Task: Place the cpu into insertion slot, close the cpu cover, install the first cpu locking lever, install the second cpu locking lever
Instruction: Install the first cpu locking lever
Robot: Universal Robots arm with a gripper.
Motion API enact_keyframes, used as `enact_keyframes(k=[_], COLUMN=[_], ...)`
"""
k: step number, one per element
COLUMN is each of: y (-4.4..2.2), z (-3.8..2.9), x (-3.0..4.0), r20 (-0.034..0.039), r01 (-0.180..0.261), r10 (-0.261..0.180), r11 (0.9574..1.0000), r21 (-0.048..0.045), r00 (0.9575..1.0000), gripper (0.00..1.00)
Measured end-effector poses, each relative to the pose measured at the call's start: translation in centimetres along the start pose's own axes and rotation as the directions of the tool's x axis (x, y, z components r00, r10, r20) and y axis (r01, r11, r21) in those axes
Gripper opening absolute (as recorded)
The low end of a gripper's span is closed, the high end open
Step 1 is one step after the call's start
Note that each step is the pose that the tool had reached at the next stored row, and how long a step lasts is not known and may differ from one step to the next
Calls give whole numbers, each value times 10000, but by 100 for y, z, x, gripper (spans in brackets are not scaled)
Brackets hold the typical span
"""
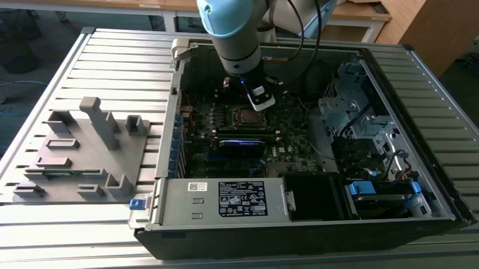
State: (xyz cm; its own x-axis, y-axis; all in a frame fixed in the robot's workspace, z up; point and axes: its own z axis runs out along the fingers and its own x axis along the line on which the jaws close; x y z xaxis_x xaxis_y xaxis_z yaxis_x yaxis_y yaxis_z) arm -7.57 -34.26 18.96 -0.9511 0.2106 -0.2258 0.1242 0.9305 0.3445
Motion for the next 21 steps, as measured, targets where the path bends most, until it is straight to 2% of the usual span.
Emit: enact_keyframes(k=[6,17,21], y=[-2,-12,-17], z=[-3,-22,-20], x=[11,82,105], r20=[42,220,259], r01=[16,81,93], r10=[-16,-81,-93], r11=[10000,10000,10000], r21=[1,-8,-19], r00=[10000,9997,9996], gripper=[10,10,10])
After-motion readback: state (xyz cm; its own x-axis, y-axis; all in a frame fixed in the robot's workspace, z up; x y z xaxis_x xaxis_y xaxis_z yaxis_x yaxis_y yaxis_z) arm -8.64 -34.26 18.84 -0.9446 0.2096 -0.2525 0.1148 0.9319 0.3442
